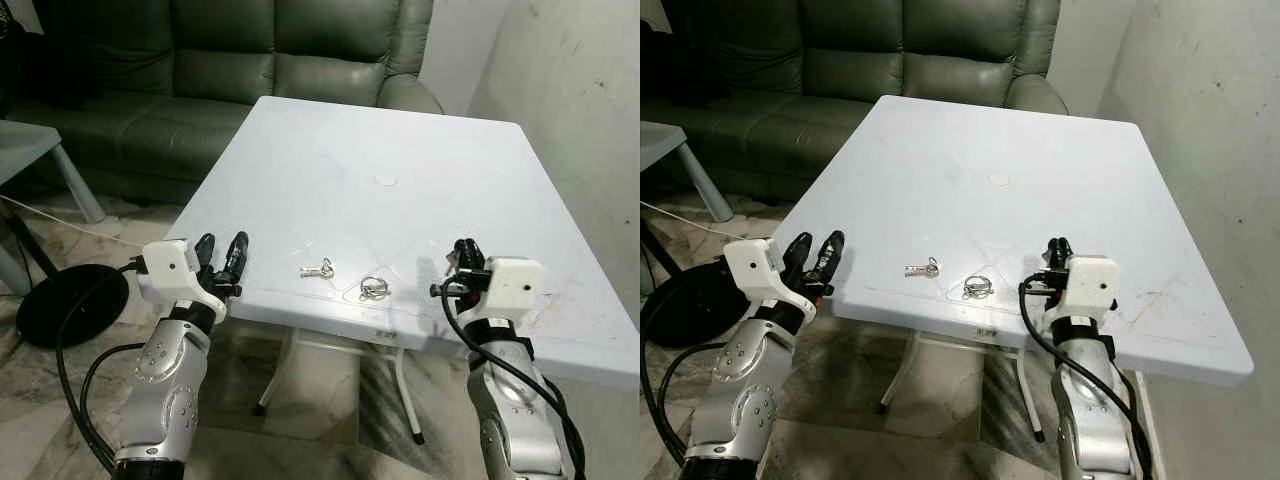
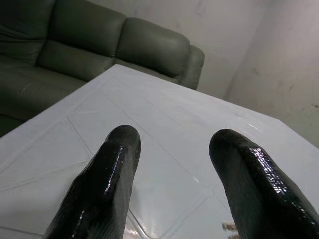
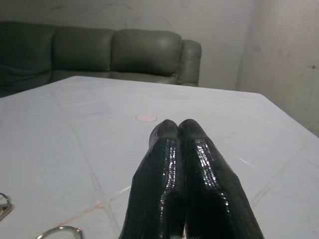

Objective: Hang keys on a hook

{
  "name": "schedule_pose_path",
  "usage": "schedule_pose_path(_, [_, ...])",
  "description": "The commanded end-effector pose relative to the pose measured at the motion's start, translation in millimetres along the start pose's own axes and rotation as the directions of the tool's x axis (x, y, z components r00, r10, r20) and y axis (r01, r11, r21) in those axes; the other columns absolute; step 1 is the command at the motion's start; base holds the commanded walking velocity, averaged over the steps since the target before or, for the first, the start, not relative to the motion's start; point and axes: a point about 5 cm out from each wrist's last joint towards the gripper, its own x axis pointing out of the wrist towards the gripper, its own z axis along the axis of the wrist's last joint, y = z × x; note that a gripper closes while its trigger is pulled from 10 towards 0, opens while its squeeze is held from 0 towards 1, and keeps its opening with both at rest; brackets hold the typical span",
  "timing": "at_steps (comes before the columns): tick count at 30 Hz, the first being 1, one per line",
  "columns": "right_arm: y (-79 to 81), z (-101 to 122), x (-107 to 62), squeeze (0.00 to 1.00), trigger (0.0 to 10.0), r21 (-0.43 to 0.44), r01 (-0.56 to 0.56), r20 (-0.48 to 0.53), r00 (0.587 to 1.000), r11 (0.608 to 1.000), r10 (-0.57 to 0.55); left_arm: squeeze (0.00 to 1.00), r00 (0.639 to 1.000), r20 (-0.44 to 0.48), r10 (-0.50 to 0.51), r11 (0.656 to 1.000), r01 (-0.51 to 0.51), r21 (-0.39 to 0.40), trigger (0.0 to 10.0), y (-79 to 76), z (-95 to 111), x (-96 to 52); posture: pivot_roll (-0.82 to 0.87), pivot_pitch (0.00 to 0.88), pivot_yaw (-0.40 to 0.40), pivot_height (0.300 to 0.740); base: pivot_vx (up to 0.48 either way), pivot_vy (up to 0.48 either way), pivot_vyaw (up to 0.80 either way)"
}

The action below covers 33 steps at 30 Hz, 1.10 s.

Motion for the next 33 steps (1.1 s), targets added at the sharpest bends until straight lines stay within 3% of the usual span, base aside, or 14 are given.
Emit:
schedule_pose_path(1, [1.9, 2, 4.3, 0.0, 10.0, -0.02, -0.006, -0.002, 1.0, 1.0, 0.006, 0.0, 1.0, 0.013, -0.003, 1.0, 0.003, 0.008, 10.0, 0.4, 3, 3.8, 0.09, 0.063, -0.047, 0.74, 0.0, 0.0, 0.0])
schedule_pose_path(8, [4.3, 3, 13.0, 0.0, 10.0, -0.025, -0.038, -0.037, 0.999, 0.999, 0.037, 0.0, 1.0, 0.017, 0.005, 1.0, -0.006, 0.008, 10.0, 1.1, 6, 12.7, 0.08, 0.055, -0.045, 0.74, 0.0, 0.0, -0.13])
schedule_pose_path(33, [-0.1, 0, 11.1, 0.0, 10.0, -0.026, 0.0, -0.046, 0.999, 1.0, -0.002, 0.0, 0.999, -0.016, -0.037, 0.999, 0.038, 0.01, 10.0, -4.1, 2, 30.2, 0.05, 0.039, 0.002, 0.74, 0.0, 0.0, -0.79])
